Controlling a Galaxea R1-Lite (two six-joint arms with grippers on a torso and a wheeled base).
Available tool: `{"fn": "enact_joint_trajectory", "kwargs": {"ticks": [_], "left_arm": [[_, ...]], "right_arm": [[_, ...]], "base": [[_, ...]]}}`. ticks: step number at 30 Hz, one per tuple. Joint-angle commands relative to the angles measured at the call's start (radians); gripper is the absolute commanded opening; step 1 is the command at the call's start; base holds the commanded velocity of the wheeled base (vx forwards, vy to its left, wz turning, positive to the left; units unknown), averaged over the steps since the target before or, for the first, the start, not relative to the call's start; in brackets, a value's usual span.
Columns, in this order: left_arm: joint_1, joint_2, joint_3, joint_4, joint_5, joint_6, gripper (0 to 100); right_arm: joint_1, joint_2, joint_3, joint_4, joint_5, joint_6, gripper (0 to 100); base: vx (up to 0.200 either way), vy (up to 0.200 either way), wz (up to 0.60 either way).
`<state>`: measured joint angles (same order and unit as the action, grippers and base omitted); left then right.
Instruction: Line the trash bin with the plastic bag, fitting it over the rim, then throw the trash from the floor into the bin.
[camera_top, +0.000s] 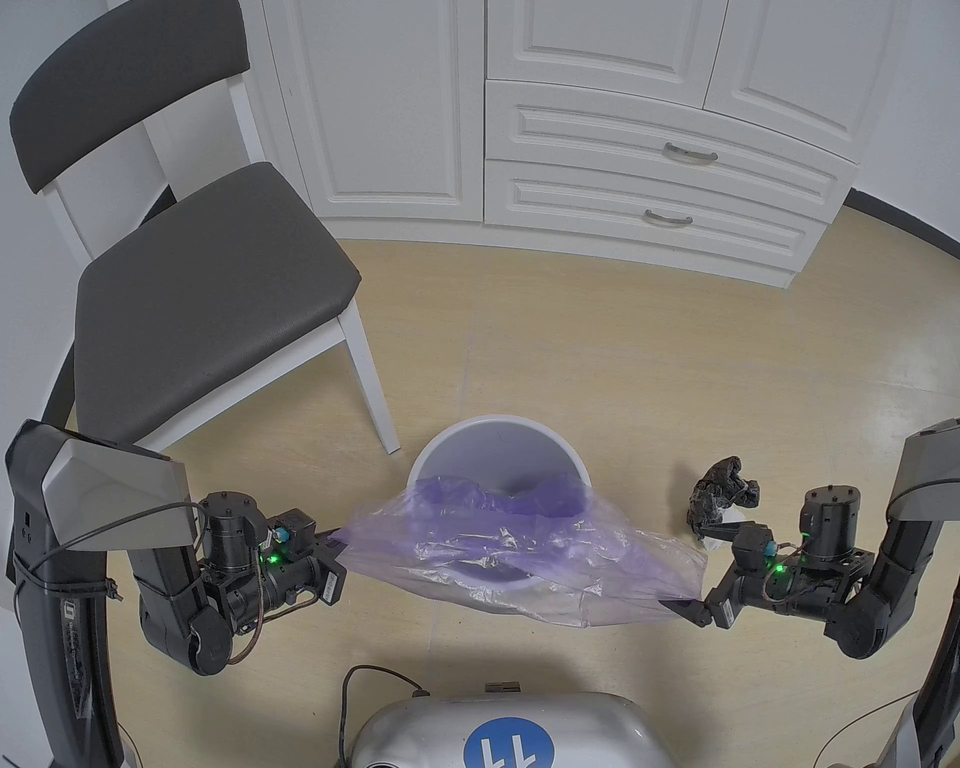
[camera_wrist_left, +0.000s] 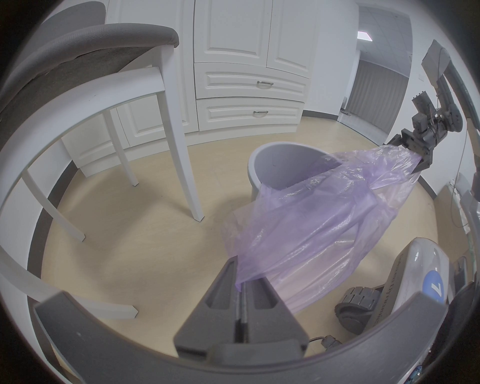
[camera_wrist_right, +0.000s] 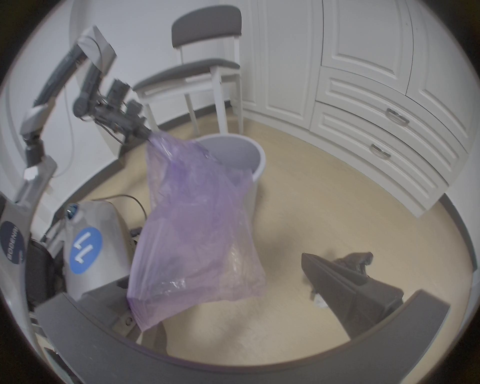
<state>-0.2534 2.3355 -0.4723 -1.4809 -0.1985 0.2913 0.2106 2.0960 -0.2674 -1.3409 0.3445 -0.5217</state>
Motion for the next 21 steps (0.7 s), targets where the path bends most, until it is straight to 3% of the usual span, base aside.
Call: {"fn": "enact_joint_trajectory", "kwargs": {"ticks": [1,2,3,4,5,6,7,11,15,21], "left_arm": [[0.0,-0.001,-0.002,0.001,0.002,0.0,0],[0.002,-0.001,-0.002,0.001,0.002,0.0,0],[0.002,-0.001,-0.002,0.001,0.002,0.0,0],[0.002,0.001,-0.002,0.001,0.002,0.0,0],[0.002,0.001,-0.002,0.001,0.002,0.0,0],[0.002,0.001,-0.002,0.001,0.002,0.0,0],[0.002,0.001,-0.002,0.001,0.002,0.0,0],[0.002,0.005,-0.002,0.002,0.002,0.0,0],[0.005,0.015,-0.009,0.01,0.004,0.0,0],[0.022,0.033,-0.026,0.014,0.005,0.0,0]], "right_arm": [[-0.077,-0.077,0.016,0.0,0.114,0.002,100],[-0.122,-0.077,0.017,-0.008,0.226,0.002,100],[-0.139,-0.077,0.014,-0.009,0.291,0.003,100],[-0.152,-0.077,0.011,-0.009,0.34,0.006,100],[-0.152,-0.077,0.011,-0.009,0.34,0.006,100],[-0.186,-0.077,0.002,-0.011,0.418,0.023,100],[-0.195,-0.077,-0.001,-0.011,0.442,0.04,100],[-0.214,-0.073,-0.015,-0.012,0.482,0.103,100],[-0.244,-0.056,-0.026,-0.012,0.533,0.111,100],[-0.266,-0.033,-0.038,-0.012,0.541,0.111,100]], "base": [[0.0,0.0,0.0],[0.0,0.0,0.0],[0.0,0.0,0.0],[0.0,0.0,0.0],[0.0,0.0,0.0],[0.0,0.0,0.0],[0.0,0.0,0.0],[0.0,0.0,0.0],[0.0,0.0,0.0],[0.0,0.0,0.0]]}}
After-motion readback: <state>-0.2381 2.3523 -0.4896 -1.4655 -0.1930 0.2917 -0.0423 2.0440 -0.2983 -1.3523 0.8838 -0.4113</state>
